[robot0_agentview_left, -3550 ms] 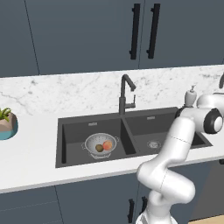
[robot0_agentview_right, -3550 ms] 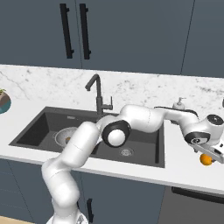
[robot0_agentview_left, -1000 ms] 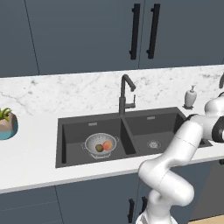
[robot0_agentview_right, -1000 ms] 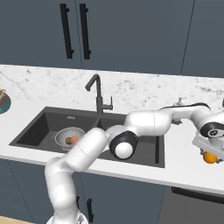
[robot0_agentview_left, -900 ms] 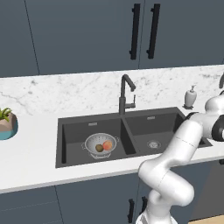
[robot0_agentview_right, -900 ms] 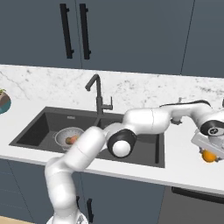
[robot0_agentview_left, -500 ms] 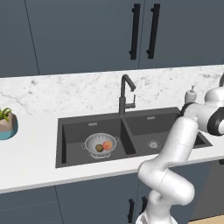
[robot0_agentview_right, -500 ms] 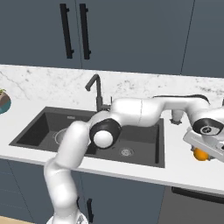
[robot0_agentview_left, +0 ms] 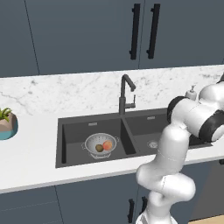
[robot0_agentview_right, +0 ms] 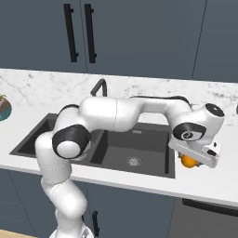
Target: Put the colander in the sink, put the kiwi, peach, orange in the colander, and turn on the sink faucet and pour water over the colander.
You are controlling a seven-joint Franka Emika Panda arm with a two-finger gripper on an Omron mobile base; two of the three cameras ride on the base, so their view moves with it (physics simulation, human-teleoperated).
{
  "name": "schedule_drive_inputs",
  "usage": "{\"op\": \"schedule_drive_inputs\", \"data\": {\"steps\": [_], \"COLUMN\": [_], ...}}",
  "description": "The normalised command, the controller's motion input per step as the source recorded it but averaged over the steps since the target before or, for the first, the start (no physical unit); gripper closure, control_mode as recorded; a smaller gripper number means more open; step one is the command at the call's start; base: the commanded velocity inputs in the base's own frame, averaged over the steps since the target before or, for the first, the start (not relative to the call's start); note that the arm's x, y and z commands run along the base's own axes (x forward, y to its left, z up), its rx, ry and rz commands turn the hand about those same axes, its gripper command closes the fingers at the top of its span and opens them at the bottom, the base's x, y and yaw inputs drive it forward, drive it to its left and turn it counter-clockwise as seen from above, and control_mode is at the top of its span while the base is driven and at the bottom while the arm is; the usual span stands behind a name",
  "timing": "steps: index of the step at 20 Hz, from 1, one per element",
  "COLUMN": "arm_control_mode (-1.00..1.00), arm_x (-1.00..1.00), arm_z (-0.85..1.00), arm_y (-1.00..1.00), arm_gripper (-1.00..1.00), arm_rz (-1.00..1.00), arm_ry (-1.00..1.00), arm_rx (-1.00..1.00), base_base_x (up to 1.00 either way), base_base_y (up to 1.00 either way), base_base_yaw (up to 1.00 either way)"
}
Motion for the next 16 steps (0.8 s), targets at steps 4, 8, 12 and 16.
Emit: {"op": "schedule_drive_inputs", "data": {"steps": [4, 8, 12, 16], "arm_control_mode": [-1.00, -1.00, -1.00, -1.00], "arm_x": [-0.06, 0.00, 0.01, 0.00], "arm_z": [0.30, 0.27, 0.23, 0.13], "arm_y": [0.96, 0.95, 0.90, 0.99], "arm_gripper": [1.00, 1.00, 1.00, 1.00], "arm_rz": [0.05, 0.07, 0.08, 0.06], "arm_ry": [0.00, 0.00, 0.01, 0.00], "arm_rx": [-0.03, 0.00, 0.00, 0.00], "base_base_x": [0.00, 0.00, 0.00, 0.00], "base_base_y": [0.00, 0.00, 0.00, 0.00], "base_base_yaw": [0.00, 0.00, 0.00, 0.00]}}
